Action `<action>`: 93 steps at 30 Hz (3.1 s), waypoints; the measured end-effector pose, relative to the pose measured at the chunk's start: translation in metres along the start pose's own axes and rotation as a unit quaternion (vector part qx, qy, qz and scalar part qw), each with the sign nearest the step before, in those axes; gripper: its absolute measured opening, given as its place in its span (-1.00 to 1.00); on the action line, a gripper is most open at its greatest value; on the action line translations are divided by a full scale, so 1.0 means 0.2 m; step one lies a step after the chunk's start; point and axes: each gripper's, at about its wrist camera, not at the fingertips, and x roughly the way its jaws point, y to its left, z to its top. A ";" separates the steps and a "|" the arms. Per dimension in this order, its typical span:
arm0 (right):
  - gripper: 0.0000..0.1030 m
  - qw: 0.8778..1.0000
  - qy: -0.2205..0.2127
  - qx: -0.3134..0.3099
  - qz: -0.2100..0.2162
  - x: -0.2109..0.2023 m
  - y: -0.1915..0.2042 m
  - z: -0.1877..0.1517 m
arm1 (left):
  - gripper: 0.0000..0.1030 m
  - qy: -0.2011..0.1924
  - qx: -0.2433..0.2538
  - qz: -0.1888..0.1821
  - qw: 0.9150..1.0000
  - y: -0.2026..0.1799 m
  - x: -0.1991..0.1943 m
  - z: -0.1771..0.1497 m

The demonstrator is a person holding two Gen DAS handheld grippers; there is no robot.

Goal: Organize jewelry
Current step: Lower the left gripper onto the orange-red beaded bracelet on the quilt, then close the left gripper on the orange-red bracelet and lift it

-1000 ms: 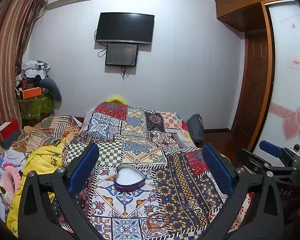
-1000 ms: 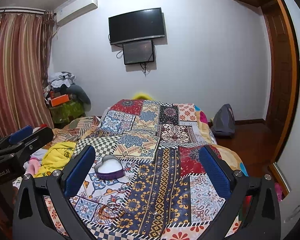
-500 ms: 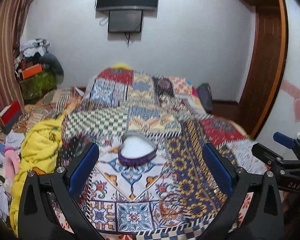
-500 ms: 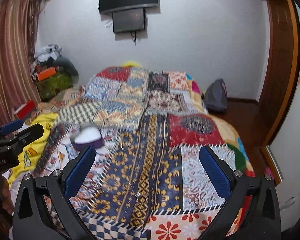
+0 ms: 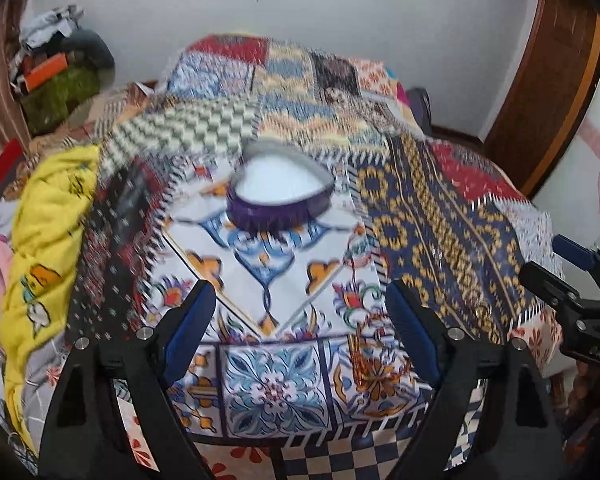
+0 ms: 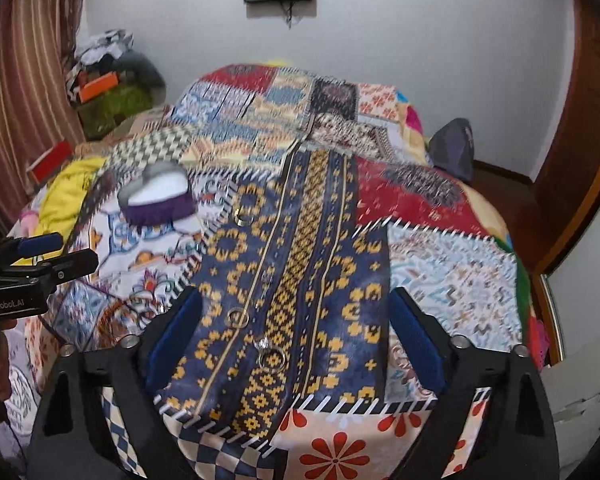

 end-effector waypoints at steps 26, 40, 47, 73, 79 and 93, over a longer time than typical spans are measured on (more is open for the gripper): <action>-0.30 0.993 0.094 0.000 0.071 0.20 0.01 -0.13 | -0.27 0.072 0.049 -0.045 0.995 -0.10 0.20 -0.15; -0.67 0.994 0.085 0.013 0.065 0.22 -0.02 -0.12 | -0.88 0.072 0.015 -0.070 0.995 -0.05 0.20 -0.13; -0.85 0.995 0.070 0.036 0.067 0.15 -0.07 -0.11 | -0.88 0.039 0.017 -0.075 0.996 -0.08 0.09 -0.07; -0.06 0.992 0.067 0.055 0.097 0.11 -0.03 -0.04 | -0.88 -0.027 0.005 -0.125 0.992 -0.13 -0.09 0.08; -0.06 0.991 0.074 0.053 0.097 0.12 -0.03 -0.05 | -0.88 0.044 0.014 -0.105 0.993 -0.12 0.12 -0.01; -0.06 0.988 0.081 0.017 0.131 0.17 0.10 -0.03 | -0.88 0.071 0.032 -0.063 0.995 -0.07 0.16 -0.12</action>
